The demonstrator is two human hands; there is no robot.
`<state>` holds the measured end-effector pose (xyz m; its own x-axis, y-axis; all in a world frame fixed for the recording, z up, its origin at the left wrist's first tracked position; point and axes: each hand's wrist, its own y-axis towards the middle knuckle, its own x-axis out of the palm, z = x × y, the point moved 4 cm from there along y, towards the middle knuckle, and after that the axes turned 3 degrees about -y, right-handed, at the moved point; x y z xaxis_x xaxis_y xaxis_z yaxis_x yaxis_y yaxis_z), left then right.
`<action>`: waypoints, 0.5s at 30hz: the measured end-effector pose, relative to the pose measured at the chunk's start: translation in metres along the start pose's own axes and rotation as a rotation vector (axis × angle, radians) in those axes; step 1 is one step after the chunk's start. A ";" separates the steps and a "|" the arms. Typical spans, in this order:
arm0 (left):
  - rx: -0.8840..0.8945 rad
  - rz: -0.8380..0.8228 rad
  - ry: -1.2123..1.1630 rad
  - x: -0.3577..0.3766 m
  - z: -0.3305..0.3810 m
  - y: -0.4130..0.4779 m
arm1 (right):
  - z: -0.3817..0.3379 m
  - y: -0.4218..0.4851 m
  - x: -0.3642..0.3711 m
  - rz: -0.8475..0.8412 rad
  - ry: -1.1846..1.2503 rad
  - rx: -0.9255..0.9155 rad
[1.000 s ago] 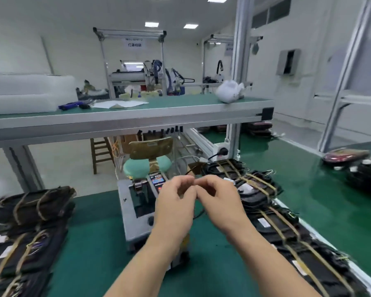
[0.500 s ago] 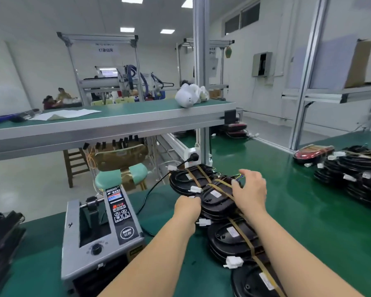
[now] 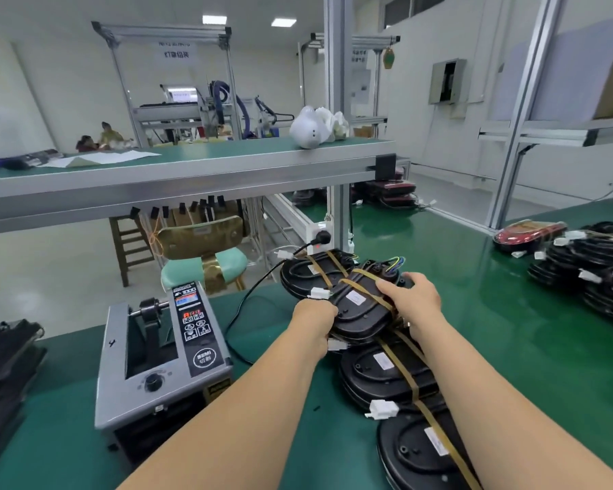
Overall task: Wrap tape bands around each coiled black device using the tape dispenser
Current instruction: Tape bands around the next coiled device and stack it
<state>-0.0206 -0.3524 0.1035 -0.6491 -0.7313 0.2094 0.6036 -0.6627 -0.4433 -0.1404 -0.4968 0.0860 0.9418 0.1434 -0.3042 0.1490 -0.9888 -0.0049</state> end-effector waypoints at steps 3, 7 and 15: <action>-0.025 -0.057 -0.063 -0.005 -0.009 -0.022 | -0.014 -0.014 -0.008 0.037 0.064 -0.098; 0.023 -0.174 -0.160 -0.020 -0.025 -0.060 | -0.034 -0.046 -0.018 0.049 0.145 -0.260; 0.076 -0.240 0.209 -0.093 -0.060 -0.143 | -0.048 -0.141 -0.020 -0.270 0.459 -0.416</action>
<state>-0.0742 -0.1802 0.0952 -0.8531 -0.5093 0.1130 0.4500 -0.8279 -0.3348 -0.1654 -0.3585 0.1382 0.8742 0.4768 0.0921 0.4143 -0.8311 0.3710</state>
